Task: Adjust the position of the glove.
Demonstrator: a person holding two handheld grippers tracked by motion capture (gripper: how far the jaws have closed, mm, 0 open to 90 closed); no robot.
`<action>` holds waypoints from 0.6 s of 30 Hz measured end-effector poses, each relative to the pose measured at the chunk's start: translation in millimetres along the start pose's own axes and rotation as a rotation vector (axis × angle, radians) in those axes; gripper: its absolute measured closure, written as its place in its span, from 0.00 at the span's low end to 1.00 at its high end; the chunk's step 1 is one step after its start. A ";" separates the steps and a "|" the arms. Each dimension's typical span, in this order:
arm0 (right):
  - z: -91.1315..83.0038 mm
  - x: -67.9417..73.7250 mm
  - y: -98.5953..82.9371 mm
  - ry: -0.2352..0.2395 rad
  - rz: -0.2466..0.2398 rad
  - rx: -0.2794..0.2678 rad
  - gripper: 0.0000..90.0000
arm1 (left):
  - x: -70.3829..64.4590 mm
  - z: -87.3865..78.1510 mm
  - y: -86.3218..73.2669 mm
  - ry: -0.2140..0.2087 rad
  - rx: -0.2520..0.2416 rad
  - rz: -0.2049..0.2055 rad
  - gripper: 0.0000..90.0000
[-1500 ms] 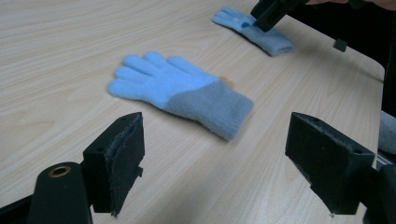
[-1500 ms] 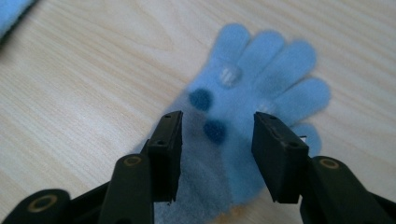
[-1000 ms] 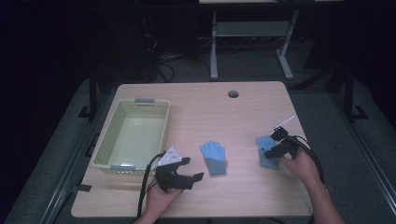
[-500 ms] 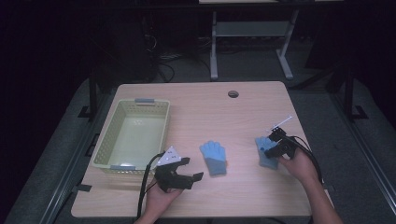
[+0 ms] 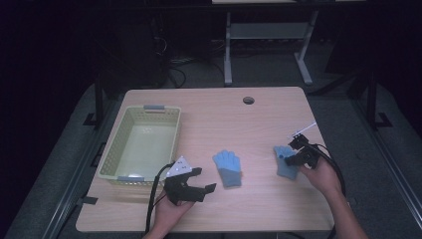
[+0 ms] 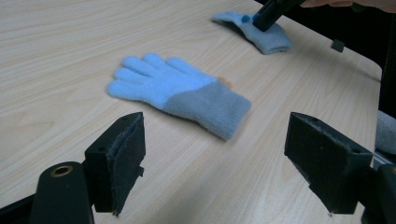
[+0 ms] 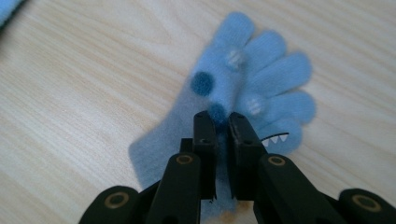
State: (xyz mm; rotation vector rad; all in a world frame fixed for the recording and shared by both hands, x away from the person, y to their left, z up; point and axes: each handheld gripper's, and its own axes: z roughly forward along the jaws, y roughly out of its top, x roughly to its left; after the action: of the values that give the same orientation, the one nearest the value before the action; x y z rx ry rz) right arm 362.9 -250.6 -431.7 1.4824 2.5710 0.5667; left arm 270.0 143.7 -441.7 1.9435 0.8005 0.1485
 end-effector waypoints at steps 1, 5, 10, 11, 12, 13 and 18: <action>-3.3 -0.5 0.6 -0.006 -0.006 -0.007 0.93 | -0.1 0.0 0.0 0.001 -0.001 0.000 0.22; -15.4 0.7 1.6 0.015 0.005 -0.057 0.93 | -1.9 -0.8 0.7 0.003 -0.004 0.006 0.22; -26.4 8.3 5.3 0.024 -0.026 -0.082 0.93 | -2.7 -0.3 0.2 -0.004 -0.002 0.003 0.22; -28.8 11.0 7.0 0.029 -0.035 -0.092 0.93 | -2.5 -0.3 0.2 -0.003 -0.001 0.004 0.22; -30.0 12.9 8.2 0.033 -0.040 -0.098 0.93 | -2.6 -0.5 0.2 -0.001 -0.003 0.003 0.22; -31.8 16.5 10.1 0.040 -0.049 -0.109 0.93 | -2.7 -0.8 0.4 -0.001 -0.004 0.002 0.22; -34.8 32.4 19.0 0.059 -0.103 -0.114 0.93 | -2.2 -0.1 0.0 0.000 -0.002 -0.001 0.22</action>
State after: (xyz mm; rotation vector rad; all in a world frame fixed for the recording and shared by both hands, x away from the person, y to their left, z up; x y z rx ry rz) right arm 351.7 -223.4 -389.8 1.3088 2.5918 0.7399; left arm 268.2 142.5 -441.1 1.9410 0.8007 0.1486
